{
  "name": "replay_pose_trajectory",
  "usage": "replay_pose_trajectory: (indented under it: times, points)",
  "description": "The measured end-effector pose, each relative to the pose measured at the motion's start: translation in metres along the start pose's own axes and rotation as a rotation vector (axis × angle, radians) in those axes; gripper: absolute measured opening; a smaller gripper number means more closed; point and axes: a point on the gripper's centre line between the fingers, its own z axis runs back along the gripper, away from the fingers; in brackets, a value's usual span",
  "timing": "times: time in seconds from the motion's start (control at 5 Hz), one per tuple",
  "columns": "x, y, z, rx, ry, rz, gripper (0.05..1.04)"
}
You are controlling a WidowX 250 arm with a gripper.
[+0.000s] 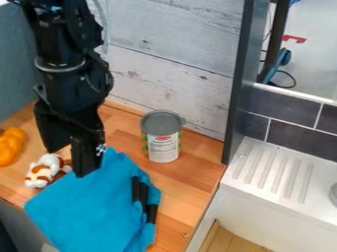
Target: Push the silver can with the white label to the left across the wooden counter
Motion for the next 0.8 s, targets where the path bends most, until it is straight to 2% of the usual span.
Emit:
replay_pose_trajectory:
  times: [0.2,0.4,0.6,0.8]
  points:
    - [0.000,-0.002,-0.003,-0.011,0.011,0.002,1.000]
    - [0.023,-0.017,-0.013,-0.141,0.007,0.074,1.000]
    - [0.048,-0.032,-0.014,-0.191,-0.026,0.065,1.000]
    - [0.069,-0.044,-0.019,-0.160,-0.056,0.134,1.000]
